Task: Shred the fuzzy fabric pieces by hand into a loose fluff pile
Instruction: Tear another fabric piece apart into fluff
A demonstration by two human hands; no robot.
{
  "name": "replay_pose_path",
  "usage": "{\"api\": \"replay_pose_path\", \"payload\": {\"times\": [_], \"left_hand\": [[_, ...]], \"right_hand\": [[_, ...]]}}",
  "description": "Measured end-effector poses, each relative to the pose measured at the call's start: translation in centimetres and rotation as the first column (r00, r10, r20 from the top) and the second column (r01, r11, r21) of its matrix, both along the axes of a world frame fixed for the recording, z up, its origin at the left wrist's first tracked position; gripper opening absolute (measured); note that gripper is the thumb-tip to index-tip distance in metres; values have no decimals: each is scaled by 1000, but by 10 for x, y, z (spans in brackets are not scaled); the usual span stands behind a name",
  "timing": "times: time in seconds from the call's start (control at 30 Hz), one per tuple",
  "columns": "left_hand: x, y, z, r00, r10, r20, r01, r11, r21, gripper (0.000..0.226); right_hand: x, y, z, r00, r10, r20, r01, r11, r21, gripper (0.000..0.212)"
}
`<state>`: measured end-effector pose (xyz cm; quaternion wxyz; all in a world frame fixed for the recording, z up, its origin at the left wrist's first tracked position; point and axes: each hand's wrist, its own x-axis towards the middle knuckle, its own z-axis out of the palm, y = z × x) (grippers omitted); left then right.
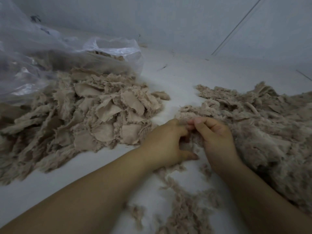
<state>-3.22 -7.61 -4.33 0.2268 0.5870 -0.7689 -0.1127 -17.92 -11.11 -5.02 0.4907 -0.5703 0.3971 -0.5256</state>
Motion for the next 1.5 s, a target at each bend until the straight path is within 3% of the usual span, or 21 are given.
{"api": "replay_pose_path", "payload": {"times": [0.07,0.17,0.27,0.33,0.43,0.53,0.77,1.0,1.27,1.5], "left_hand": [[-3,2,-2,999,-34,-39,31,995,-90,21],[-2,2,-4,934,-99,-345,40,984,-172,15],[-3,4,-1,753,-167,-637,48,979,-199,14],[-7,5,0,645,-116,-755,21,991,-134,16],[-7,0,-2,527,12,-850,-47,999,-14,18],[-2,-2,-2,339,74,-938,-7,997,76,18],[9,-8,-2,152,84,-985,-72,995,73,22],[9,-11,-6,175,145,-974,-52,989,138,24],[10,-8,4,-52,158,-986,-31,987,160,21],[11,-9,7,-135,160,-978,-74,982,172,12]], "right_hand": [[0,0,0,998,17,-60,-17,1000,-10,21],[0,0,1,994,34,-105,-34,999,-5,25],[0,3,4,992,72,-102,-70,997,22,28],[-1,3,5,993,65,-97,-62,997,38,28],[-1,3,6,995,83,-57,-78,993,85,27],[0,5,6,987,159,-26,-158,986,58,24],[-3,-3,-1,999,-29,-14,30,999,43,15],[-3,-7,-2,995,-66,75,62,997,53,21],[-5,-10,-5,988,-151,23,150,987,55,26],[-3,-10,-5,982,-184,45,180,981,73,18]]}}
